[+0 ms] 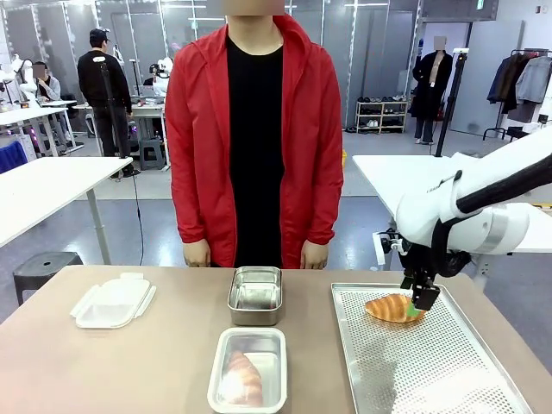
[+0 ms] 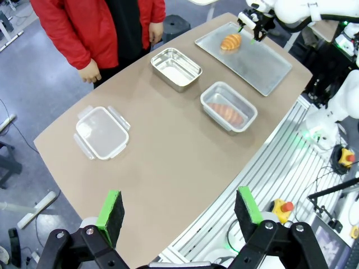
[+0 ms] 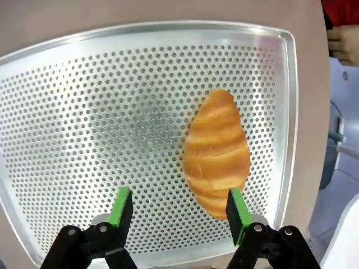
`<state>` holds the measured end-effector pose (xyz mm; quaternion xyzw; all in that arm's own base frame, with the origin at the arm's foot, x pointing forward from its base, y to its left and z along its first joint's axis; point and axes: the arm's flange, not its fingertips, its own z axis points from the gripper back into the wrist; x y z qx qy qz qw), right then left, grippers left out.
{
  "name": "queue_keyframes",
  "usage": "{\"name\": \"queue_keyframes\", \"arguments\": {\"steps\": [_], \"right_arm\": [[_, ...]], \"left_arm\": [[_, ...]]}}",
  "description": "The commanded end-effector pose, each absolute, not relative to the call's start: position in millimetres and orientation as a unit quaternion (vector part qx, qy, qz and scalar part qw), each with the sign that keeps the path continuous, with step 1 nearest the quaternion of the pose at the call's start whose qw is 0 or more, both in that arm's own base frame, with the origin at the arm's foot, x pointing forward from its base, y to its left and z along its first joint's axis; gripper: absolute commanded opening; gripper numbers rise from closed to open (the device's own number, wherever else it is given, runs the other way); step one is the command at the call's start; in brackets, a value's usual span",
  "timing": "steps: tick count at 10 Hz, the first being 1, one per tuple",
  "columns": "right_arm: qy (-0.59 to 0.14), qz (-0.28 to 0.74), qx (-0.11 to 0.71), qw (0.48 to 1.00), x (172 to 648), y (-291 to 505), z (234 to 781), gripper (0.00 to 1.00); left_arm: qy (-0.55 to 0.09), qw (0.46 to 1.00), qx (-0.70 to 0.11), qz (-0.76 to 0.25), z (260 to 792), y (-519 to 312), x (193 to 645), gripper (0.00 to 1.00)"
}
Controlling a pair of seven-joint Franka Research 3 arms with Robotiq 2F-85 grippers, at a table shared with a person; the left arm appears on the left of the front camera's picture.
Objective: Place the bread into the airtight container.
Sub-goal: Pick up a Butter Roll and place it into an empty Airtight Container.
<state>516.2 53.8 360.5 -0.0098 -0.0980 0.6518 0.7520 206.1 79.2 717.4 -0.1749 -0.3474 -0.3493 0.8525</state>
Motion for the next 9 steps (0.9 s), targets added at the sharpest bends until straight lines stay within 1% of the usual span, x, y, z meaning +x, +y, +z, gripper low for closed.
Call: {"name": "queue_keyframes", "arguments": {"steps": [1,3,4,9], "right_arm": [[-0.093,0.646,-0.047,0.756,535.6,63.2,360.4,0.84],[-0.068,0.654,-0.056,0.751,548.1,63.2,349.0,0.84],[-0.067,0.652,-0.057,0.753,556.6,63.5,346.0,0.84],[-0.032,0.659,-0.043,0.75,578.6,70.1,318.2,0.84]], "left_arm": [[-0.346,0.853,-0.173,-0.349,719.6,78.5,207.1,1.0],[-0.346,0.853,-0.173,-0.349,719.6,78.5,207.1,1.0],[-0.346,0.853,-0.173,-0.349,719.6,78.5,207.1,1.0],[-0.346,0.853,-0.173,-0.349,719.6,78.5,207.1,1.0]]}}
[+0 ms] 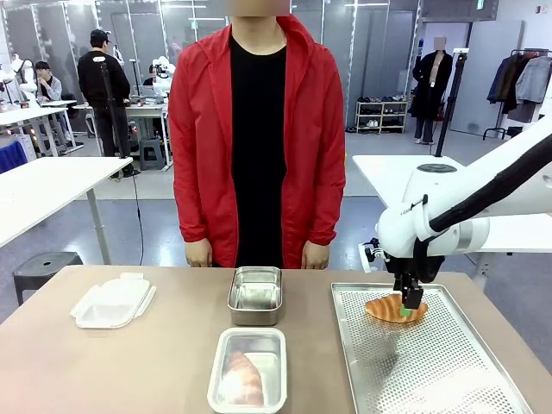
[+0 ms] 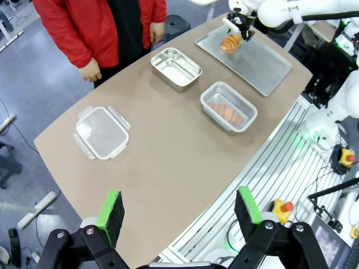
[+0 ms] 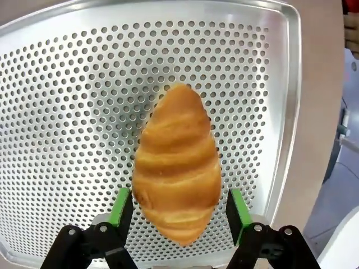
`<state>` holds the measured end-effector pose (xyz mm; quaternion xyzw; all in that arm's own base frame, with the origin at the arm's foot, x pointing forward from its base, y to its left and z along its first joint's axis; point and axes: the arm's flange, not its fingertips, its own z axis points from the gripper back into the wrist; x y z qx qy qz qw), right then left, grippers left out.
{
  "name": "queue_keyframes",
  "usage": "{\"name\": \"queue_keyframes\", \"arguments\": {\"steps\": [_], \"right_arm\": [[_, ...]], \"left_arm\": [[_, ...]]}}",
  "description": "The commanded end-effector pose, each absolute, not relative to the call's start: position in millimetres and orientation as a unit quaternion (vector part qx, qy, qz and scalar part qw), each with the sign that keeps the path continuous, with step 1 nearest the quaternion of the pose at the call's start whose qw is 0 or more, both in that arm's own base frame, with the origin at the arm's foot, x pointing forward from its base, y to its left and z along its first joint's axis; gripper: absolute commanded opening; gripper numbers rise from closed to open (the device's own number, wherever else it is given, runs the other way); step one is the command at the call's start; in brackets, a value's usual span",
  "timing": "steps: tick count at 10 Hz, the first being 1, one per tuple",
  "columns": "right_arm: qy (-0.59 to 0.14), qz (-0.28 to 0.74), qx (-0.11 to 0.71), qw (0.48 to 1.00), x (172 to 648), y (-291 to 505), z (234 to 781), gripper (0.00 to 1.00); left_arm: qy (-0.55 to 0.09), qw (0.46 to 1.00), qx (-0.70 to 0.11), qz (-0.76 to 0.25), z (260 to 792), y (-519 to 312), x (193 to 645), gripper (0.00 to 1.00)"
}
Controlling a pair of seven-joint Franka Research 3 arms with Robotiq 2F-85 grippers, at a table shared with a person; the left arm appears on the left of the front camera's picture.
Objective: Place the bread into the airtight container.
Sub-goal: Pick up a Butter Roll and place it into an empty Airtight Container.
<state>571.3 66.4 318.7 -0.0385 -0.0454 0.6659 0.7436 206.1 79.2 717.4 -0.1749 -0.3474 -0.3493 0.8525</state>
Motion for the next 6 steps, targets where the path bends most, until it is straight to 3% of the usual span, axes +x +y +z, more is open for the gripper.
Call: {"name": "queue_keyframes", "arguments": {"steps": [1,3,6], "right_arm": [[-0.029,0.658,-0.044,0.751,580.2,69.9,312.2,0.84],[-0.025,0.664,-0.039,0.746,580.1,70.1,301.5,0.84],[-0.026,0.671,-0.036,0.74,578.8,68.2,297.0,0.5]], "left_arm": [[-0.346,0.853,-0.173,-0.349,719.6,78.5,207.1,1.0],[-0.346,0.853,-0.173,-0.349,719.6,78.5,207.1,1.0],[-0.346,0.853,-0.173,-0.349,719.6,78.5,207.1,1.0]]}}
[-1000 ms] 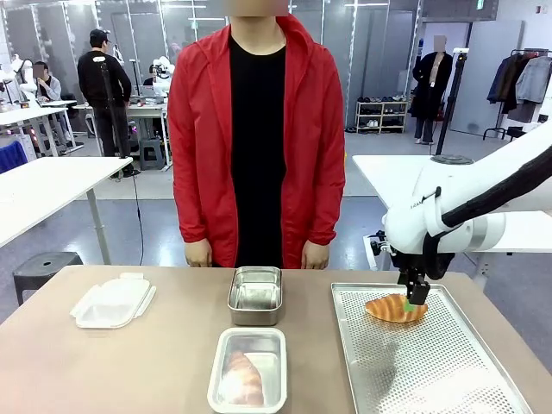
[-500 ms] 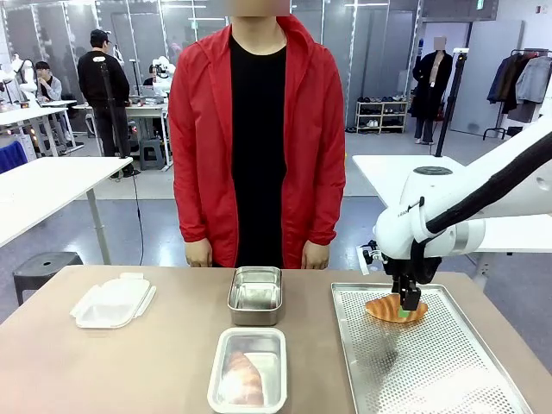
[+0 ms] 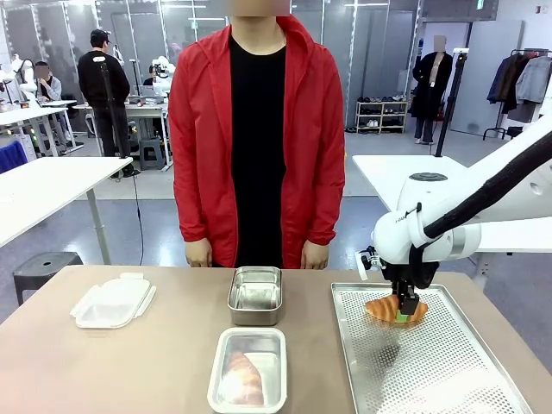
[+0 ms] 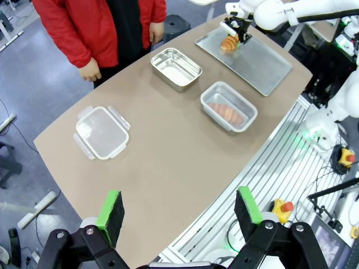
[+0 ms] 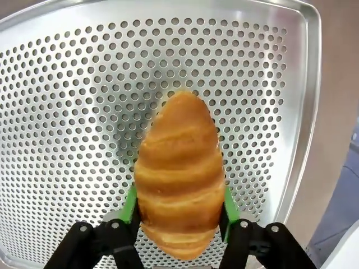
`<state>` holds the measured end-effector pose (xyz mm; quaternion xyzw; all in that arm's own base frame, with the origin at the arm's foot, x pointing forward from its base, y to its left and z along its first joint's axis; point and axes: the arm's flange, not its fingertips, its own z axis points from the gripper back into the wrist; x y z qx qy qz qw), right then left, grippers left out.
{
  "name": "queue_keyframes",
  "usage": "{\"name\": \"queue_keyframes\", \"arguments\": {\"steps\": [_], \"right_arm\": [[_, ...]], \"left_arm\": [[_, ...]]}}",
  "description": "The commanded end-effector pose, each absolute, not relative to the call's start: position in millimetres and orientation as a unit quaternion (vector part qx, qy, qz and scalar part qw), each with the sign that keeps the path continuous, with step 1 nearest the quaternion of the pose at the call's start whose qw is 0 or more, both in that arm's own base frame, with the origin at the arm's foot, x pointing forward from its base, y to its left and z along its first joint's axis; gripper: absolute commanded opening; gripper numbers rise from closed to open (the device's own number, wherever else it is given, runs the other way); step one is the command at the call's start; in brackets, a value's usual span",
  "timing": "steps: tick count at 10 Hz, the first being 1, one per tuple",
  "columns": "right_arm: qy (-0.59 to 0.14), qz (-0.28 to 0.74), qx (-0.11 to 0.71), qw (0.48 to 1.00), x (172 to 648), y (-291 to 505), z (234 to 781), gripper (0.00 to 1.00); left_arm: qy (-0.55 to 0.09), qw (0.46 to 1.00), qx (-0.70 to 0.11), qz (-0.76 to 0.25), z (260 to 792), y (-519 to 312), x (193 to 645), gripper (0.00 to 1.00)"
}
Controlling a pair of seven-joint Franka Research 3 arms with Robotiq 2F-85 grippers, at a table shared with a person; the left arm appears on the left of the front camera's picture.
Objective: Place the bread into the airtight container.
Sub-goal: Pick up a Butter Roll and place it into an empty Airtight Container.
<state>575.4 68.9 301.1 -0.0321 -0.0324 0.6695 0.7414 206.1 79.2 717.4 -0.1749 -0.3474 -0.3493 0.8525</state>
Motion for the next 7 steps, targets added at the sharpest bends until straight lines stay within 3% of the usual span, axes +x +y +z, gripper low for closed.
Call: {"name": "queue_keyframes", "arguments": {"steps": [1,2,3,4,7], "right_arm": [[-0.026,0.67,-0.034,0.741,578.0,67.2,298.9,0.44],[-0.026,0.672,-0.033,0.739,577.2,65.2,302.7,0.3],[-0.027,0.669,-0.034,0.742,577.3,62.3,309.2,0.47],[-0.031,0.667,-0.031,0.744,577.0,60.0,321.5,0.24],[-0.029,0.666,-0.025,0.745,580.9,60.4,367.4,0.24]], "left_arm": [[-0.346,0.853,-0.173,-0.349,719.6,78.5,207.1,1.0],[-0.346,0.853,-0.173,-0.349,719.6,78.5,207.1,1.0],[-0.346,0.853,-0.173,-0.349,719.6,78.5,207.1,1.0],[-0.346,0.853,-0.173,-0.349,719.6,78.5,207.1,1.0],[-0.346,0.853,-0.173,-0.349,719.6,78.5,207.1,1.0]]}}
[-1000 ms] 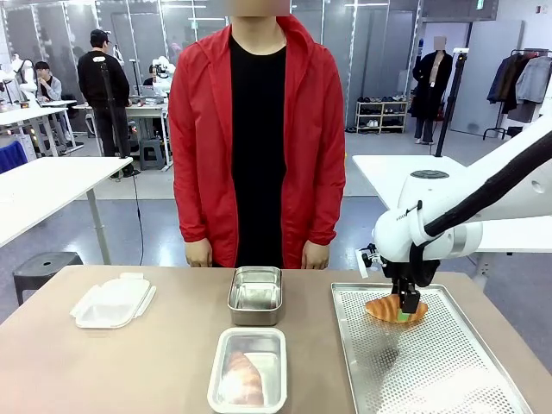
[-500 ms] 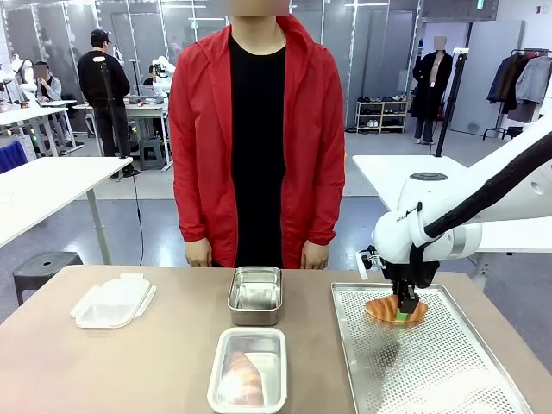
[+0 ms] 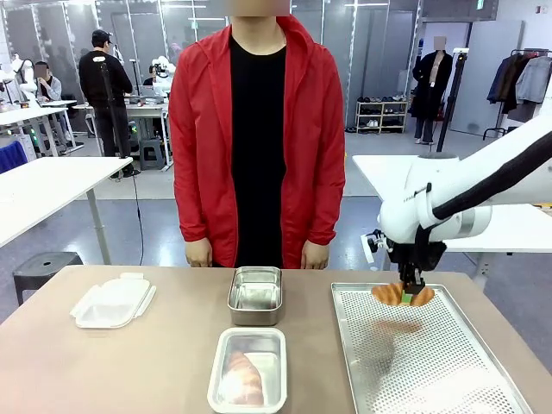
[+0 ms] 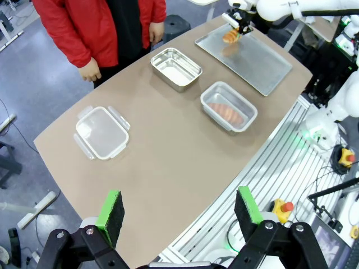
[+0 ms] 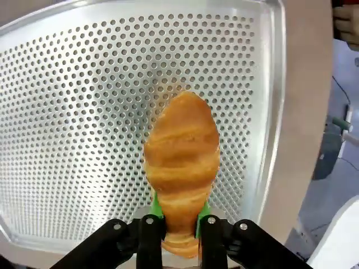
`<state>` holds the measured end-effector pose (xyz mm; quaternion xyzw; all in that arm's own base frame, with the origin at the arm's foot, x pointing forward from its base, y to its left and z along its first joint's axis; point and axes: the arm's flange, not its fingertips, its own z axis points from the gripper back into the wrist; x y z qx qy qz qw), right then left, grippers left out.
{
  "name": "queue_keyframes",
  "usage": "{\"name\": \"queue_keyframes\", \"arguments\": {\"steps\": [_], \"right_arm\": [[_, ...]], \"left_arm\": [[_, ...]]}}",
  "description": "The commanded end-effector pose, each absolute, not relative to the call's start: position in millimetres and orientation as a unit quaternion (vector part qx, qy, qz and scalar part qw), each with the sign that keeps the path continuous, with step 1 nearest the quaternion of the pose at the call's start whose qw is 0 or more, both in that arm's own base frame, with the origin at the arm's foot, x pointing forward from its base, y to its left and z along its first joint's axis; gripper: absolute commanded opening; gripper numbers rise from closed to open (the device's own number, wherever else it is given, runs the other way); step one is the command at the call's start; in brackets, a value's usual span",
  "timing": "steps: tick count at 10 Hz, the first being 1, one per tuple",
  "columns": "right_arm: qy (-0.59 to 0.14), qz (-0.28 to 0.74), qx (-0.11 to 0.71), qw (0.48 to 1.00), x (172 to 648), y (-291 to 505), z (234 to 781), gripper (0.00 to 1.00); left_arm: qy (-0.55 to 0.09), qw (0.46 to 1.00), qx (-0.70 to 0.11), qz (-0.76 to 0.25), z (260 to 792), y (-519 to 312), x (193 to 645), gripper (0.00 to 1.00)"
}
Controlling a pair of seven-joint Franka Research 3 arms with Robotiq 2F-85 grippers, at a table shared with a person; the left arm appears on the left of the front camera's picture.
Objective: Place the bread into the airtight container.
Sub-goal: Pick up a Butter Roll and place it into an empty Airtight Container.
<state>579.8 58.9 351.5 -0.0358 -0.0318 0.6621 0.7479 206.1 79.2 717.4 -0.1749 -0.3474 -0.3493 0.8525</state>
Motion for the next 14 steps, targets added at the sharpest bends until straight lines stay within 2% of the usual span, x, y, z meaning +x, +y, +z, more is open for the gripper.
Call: {"name": "queue_keyframes", "arguments": {"steps": [1,4,9,12,14], "right_arm": [[-0.034,0.664,-0.019,0.747,581.8,66.0,383.6,0.24],[-0.048,0.654,-0.015,0.755,585.9,115.5,429.1,0.24],[-0.065,0.651,-0.04,0.755,587.9,285.6,467.6,0.24],[-0.055,0.648,-0.038,0.759,592.3,360.2,453.7,0.24],[-0.054,0.645,-0.031,0.762,594.2,379.9,436.9,0.24]], "left_arm": [[-0.346,0.853,-0.173,-0.349,719.6,78.5,207.1,1.0],[-0.346,0.853,-0.173,-0.349,719.6,78.5,207.1,1.0],[-0.346,0.853,-0.173,-0.349,719.6,78.5,207.1,1.0],[-0.346,0.853,-0.173,-0.349,719.6,78.5,207.1,1.0],[-0.346,0.853,-0.173,-0.349,719.6,78.5,207.1,1.0]]}}
